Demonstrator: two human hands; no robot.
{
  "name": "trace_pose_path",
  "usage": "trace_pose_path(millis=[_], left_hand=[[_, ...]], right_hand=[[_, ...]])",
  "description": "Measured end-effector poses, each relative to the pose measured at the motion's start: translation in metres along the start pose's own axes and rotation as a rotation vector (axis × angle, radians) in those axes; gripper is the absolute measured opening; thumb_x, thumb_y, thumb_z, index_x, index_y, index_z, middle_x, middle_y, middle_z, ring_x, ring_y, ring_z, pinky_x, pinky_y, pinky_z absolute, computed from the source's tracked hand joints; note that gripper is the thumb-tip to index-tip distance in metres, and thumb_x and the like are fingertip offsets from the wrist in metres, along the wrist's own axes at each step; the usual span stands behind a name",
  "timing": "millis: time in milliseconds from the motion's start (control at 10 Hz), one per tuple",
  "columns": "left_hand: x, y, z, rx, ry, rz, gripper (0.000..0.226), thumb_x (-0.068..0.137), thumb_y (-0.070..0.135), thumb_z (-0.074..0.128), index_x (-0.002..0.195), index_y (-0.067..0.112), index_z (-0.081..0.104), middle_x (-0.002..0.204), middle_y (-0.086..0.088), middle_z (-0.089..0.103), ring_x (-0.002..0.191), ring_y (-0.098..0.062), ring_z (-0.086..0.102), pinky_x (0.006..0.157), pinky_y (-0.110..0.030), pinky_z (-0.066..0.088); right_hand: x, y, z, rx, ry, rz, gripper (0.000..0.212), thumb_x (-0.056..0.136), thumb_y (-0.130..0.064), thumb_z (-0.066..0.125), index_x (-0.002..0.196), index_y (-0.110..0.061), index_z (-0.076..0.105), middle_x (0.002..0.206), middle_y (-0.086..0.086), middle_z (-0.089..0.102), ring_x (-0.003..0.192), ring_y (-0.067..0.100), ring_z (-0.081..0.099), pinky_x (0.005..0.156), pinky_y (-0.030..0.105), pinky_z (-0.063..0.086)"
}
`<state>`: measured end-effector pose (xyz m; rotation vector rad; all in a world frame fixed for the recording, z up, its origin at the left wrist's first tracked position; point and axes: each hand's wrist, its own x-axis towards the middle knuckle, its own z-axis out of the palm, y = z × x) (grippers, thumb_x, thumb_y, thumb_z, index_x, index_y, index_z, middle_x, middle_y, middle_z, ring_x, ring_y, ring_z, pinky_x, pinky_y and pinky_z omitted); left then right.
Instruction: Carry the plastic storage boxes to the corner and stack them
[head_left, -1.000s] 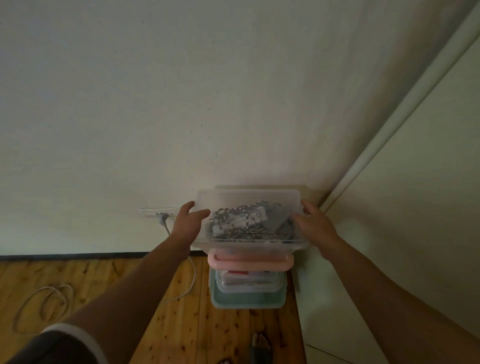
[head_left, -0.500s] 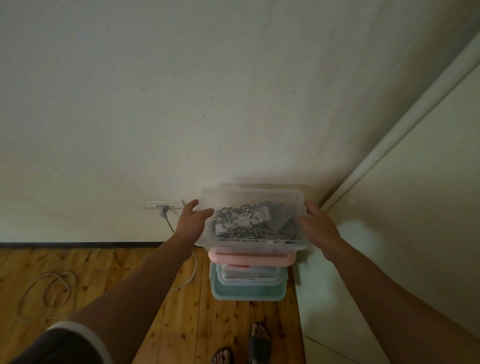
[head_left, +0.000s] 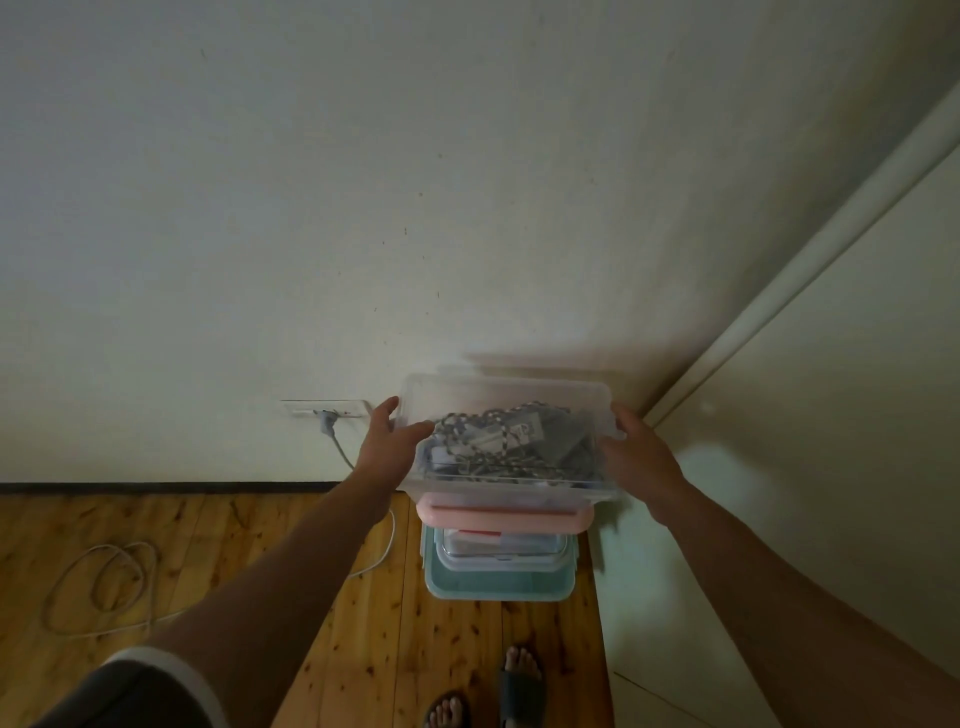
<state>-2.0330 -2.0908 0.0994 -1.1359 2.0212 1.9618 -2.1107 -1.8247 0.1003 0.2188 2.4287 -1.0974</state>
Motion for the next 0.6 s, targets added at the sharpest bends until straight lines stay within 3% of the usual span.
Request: trace_pose_path(millis=[200,300,600], left_hand=[[-0.0012,-0.0002,-0.0001,-0.013,0.006,-0.005,0.065,0.090,0.021,0.063,0.146,0.022,0.030,0.135,-0.011,0.048,0.106,-0.028,0.054,0.093,-0.046,0.049],[-0.0021,-0.0007,0.0004,-0.016,0.005,-0.004,0.065,0.091,0.021,0.062,0.147,0.021,0.030,0.136,-0.011,0.047,0.106,-0.028,0.054,0.090,-0.045,0.050],[-0.0046,0.0030,-0.0007,0.017,0.032,0.001,0.063,0.091,0.023,0.062,0.146,0.024,0.032,0.141,-0.009,0.047,0.115,-0.034,0.054,0.096,-0.055,0.047]], right_hand=[[-0.0023,0.0012,-0.0015,-0.017,-0.014,-0.009,0.060,0.095,-0.029,0.051,0.151,-0.030,0.029,0.153,0.000,0.037,0.135,0.025,0.040,0.108,0.044,0.037],[-0.0035,0.0009,-0.0032,-0.020,-0.023,-0.027,0.058,0.094,-0.032,0.053,0.149,-0.031,0.033,0.148,0.000,0.044,0.130,0.024,0.046,0.105,0.045,0.041],[-0.0097,0.0043,-0.0086,-0.033,-0.004,-0.052,0.060,0.093,-0.038,0.056,0.148,-0.028,0.034,0.148,0.002,0.043,0.131,0.025,0.044,0.105,0.047,0.041]])
